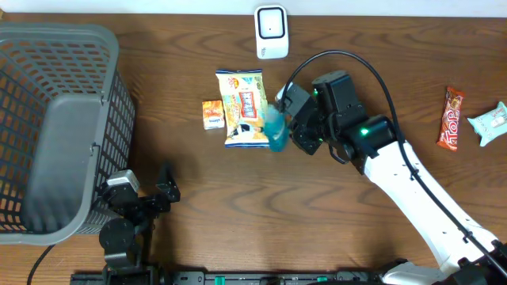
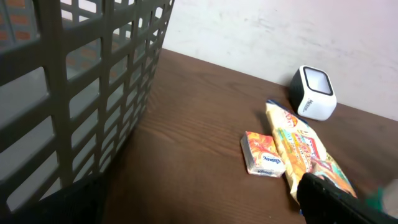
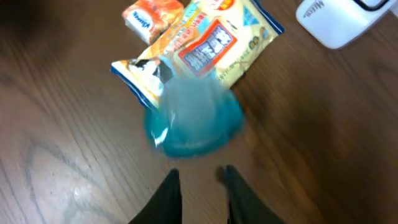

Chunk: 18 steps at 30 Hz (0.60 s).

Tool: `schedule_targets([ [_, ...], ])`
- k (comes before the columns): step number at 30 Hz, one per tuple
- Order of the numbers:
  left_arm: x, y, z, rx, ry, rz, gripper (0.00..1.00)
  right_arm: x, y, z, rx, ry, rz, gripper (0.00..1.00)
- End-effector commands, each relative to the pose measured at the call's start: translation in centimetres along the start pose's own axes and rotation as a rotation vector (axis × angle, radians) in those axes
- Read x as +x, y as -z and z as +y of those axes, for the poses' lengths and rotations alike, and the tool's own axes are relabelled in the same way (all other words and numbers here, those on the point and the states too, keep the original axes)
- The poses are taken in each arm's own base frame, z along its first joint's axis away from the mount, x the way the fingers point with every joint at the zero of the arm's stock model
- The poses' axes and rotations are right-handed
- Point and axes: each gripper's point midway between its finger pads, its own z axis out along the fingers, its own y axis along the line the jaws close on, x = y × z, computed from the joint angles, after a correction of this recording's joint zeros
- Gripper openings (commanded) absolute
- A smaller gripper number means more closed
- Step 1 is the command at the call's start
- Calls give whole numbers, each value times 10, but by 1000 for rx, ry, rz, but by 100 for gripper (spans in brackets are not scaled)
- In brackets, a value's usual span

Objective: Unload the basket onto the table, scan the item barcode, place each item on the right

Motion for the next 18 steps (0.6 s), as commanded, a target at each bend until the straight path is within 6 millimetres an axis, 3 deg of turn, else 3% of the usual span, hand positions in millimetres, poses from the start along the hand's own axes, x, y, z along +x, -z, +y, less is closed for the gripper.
schedule_targets([
  [1, 13, -2, 4, -13, 0, 31, 98, 11, -1, 10, -67, 127, 19, 4],
  [5, 13, -2, 4, -13, 0, 31, 98, 28, -2, 22, -178, 202, 46, 3],
  [7, 13, -2, 4, -13, 0, 31, 98, 31, -4, 22, -197, 191, 52, 7],
  [8, 13, -2, 4, -13, 0, 31, 98, 33, -5, 21, -197, 187, 56, 13],
  [11, 13, -2, 4, -13, 0, 31, 98, 30, -7, 19, -190, 162, 49, 47],
  [14, 13, -2, 4, -13, 0, 31, 98, 15, -11, 15, -166, 67, 0, 75],
  [18, 13, -2, 4, -13, 0, 31, 98, 7, -27, 7, -124, -58, -7, 83],
])
